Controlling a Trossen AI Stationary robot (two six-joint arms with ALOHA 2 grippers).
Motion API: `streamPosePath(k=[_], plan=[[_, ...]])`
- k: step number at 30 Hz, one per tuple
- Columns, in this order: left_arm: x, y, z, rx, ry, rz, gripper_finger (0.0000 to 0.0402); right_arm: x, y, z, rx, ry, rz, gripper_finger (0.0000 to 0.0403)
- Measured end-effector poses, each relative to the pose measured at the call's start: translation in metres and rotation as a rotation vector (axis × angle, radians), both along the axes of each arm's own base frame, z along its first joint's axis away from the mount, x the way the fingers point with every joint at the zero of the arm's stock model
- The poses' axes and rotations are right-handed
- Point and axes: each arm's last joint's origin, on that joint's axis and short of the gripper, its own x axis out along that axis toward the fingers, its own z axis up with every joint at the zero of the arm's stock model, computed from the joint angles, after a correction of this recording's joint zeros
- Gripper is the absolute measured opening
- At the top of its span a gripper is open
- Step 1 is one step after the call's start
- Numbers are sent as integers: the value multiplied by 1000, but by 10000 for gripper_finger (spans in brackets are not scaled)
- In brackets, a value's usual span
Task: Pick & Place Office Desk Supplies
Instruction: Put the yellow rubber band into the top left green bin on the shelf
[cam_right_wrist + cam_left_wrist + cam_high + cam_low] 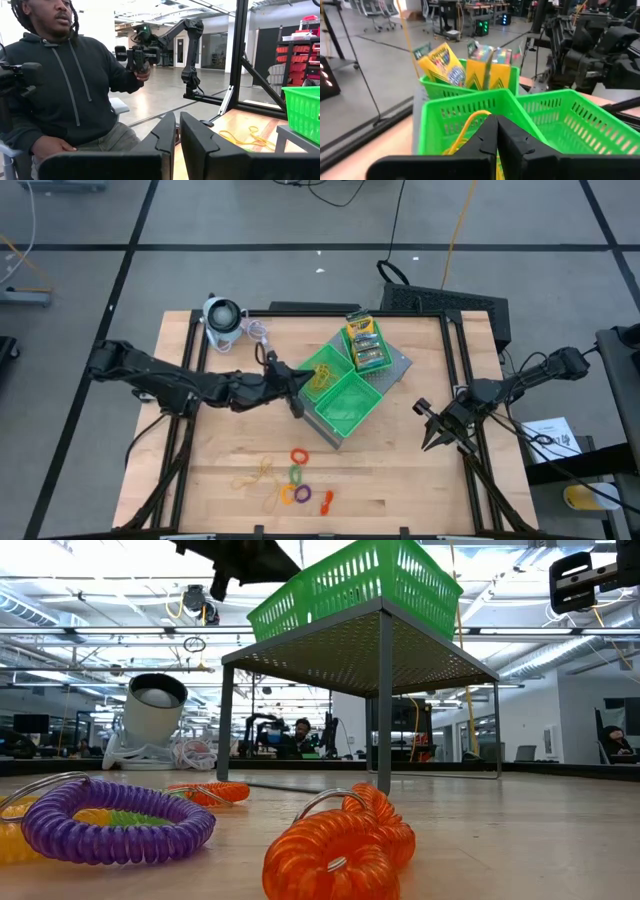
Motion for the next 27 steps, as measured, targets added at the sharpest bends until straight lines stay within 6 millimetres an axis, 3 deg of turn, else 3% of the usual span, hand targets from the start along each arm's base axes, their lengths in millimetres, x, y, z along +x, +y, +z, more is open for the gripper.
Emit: streamPosePath(k=[7,14,21,27], plan=[[7,-2,-10,-14,35,-47,24,0,0,0,0,0,0,20],[7,-3,-9,-43,4,-54,29,0,0,0,0,1,0,20],[-3,-13,10,87,-28,-118,114,0,0,0,0,1,0,20],[-38,-47,32,227,8,-285,174,0,0,0,0,0,0,20]])
